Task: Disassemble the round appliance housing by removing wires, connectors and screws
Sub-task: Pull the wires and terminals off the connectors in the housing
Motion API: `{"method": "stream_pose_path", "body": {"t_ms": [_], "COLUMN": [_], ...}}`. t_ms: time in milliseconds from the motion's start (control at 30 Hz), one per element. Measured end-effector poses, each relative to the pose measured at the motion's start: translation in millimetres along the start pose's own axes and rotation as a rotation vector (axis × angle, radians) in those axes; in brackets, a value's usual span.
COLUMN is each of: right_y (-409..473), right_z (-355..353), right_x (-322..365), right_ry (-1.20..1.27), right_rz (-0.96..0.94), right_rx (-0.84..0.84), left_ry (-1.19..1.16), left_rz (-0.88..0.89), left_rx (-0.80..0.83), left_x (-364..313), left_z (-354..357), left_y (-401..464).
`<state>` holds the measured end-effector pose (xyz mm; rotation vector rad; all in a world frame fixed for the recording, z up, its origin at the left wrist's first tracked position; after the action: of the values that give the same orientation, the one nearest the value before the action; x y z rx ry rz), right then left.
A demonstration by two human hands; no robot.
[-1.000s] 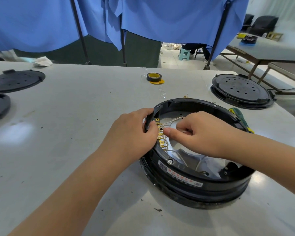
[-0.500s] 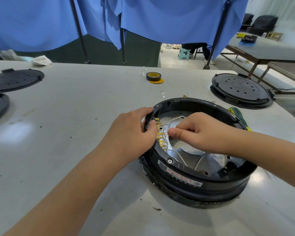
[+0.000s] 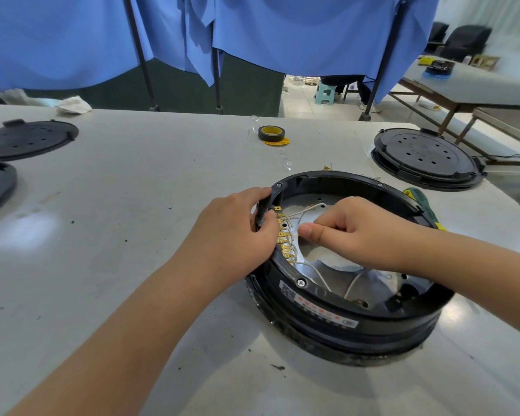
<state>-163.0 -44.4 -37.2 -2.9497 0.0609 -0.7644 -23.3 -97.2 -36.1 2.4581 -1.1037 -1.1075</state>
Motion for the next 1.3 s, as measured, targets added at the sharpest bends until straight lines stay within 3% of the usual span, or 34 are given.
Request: {"method": "stream_pose_path", "body": {"t_ms": [633,833,1000,1300], "right_y": [-2,-5,0,-2], "right_z": [5,-1,-2,2], "right_x": [15,35,36,38], "right_ry": [-0.122,0.008,0.103,-0.006], "right_rz": [-0.067,-0.214,-0.193,-0.192], "right_rx": [-0.012,-0.133,-0.136,-0.234], "left_ry": [-0.026,-0.008,0.007,0.001], "left_rz": [-0.004,0.013,0.031,0.046], "left_rx": [0.022,0.000,-0.003,0.010], "left_x": [0,0,0,-3], "left_z": [2,2,2,2], "left_y": [-1,-1,-1,-1]}}
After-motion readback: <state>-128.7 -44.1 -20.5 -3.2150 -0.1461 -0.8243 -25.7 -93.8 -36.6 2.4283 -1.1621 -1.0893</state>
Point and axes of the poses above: each hand's wrist, its own y-axis towards the middle knuckle, its own z-axis out of the palm, x = y × z, the point moved 7 cm from there along y, towards the middle knuckle, and after that the axes turned 11 degrees about z, right-handed, at the moved point
